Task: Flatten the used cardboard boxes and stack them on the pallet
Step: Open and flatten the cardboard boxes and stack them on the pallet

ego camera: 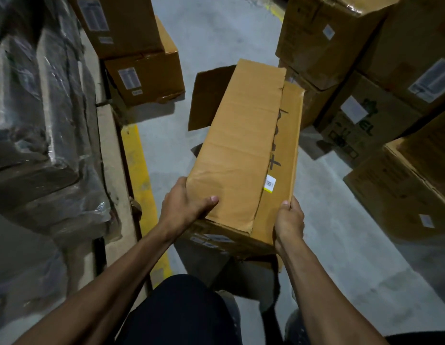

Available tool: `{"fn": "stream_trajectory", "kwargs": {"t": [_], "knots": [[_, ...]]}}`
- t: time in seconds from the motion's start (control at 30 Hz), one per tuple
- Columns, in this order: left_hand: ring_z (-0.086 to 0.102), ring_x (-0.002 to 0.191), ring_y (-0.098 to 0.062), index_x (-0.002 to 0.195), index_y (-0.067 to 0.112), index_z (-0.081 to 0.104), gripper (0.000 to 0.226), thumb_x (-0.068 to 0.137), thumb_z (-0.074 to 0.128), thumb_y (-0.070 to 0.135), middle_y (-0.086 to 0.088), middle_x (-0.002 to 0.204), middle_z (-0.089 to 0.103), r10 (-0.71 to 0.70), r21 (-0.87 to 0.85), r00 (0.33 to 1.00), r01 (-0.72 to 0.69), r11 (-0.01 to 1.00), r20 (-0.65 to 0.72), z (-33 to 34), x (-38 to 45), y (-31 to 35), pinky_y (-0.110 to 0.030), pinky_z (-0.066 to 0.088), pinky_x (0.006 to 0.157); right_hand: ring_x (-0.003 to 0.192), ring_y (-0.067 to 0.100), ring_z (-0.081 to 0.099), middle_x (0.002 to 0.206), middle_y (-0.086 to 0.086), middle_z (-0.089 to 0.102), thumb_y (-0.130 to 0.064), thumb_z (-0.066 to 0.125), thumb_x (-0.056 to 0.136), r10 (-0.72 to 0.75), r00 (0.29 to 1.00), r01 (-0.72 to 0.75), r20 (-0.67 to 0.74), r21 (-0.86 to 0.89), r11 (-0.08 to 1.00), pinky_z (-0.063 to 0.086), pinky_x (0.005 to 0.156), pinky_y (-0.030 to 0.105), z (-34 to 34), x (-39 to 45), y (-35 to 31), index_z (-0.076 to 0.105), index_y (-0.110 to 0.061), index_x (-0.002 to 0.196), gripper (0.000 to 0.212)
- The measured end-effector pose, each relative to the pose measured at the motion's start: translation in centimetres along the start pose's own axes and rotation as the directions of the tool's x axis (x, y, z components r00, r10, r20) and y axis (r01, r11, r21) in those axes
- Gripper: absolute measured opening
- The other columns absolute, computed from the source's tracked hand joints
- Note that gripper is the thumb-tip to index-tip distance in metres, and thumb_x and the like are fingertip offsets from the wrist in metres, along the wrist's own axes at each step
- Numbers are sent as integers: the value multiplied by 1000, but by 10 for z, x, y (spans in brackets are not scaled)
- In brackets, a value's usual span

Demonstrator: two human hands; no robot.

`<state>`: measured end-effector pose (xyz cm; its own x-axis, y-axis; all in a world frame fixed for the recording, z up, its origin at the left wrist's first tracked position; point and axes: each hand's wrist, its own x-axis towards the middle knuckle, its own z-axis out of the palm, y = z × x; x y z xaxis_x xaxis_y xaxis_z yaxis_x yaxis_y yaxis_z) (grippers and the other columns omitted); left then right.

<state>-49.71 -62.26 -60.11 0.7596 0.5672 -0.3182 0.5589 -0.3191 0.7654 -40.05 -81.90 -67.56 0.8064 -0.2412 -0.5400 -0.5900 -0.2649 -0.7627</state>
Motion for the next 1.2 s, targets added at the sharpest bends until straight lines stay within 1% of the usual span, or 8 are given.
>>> {"fn": "stream_trajectory", "kwargs": {"t": [0.23,0.37,0.5,0.63,0.8,0.9,1.07,1.2], "knots": [[59,99,-26,121,21,51,53,84,70,54,3,102,60,292,338,950,-239,910,-115,-4,-7,57,-41,48,87,99,32,70,109,8,73,-30,38,103,72,987,-103,147,214,971,59,87,50,16,18,4,68,-26,120,35],[41,64,-11,108,21,37,36,98,51,53,10,78,44,348,610,937,-290,737,25,15,-3,56,-29,32,60,86,26,68,105,12,72,-23,39,105,158,954,-193,256,119,974,56,66,33,27,21,-11,69,-14,113,32],[55,73,-12,119,18,39,31,104,39,46,5,94,62,385,580,880,-474,662,279,58,6,32,-31,44,66,112,22,53,116,-4,54,-50,29,108,52,942,-65,332,28,998,36,91,36,18,24,-32,49,-21,143,49],[60,77,-13,112,19,45,27,102,44,44,0,97,61,428,510,763,-644,571,484,97,14,29,-32,54,74,115,28,57,129,4,58,-94,46,64,26,931,39,365,-169,985,45,103,53,24,30,-37,45,-31,141,99],[39,137,-26,148,24,29,66,94,53,55,-7,151,38,172,388,556,-738,552,813,108,32,-23,-46,35,114,108,37,60,123,14,61,-44,53,97,73,988,4,135,-501,865,51,90,41,7,49,-11,49,-14,135,48],[-5,153,-22,159,24,-3,93,94,57,52,-4,167,-7,162,536,610,-772,342,776,86,55,-61,-38,-2,122,111,39,59,126,15,60,-29,48,102,-23,996,72,87,-616,784,50,88,43,-4,58,10,45,-17,138,38],[-11,153,-25,157,20,-15,111,87,59,64,-5,166,-17,1,697,724,-665,268,690,53,92,-78,-37,-1,123,113,40,58,125,18,61,-17,50,101,-92,996,74,1,-608,791,47,87,42,8,69,9,56,-11,129,30],[-13,153,-22,155,22,-20,121,66,8,98,-1,165,-21,39,630,669,-717,298,743,55,95,-81,-37,-3,122,113,43,57,122,21,63,-18,53,97,-173,982,85,-78,-632,771,46,89,43,-11,95,-6,64,-11,123,29]]}}
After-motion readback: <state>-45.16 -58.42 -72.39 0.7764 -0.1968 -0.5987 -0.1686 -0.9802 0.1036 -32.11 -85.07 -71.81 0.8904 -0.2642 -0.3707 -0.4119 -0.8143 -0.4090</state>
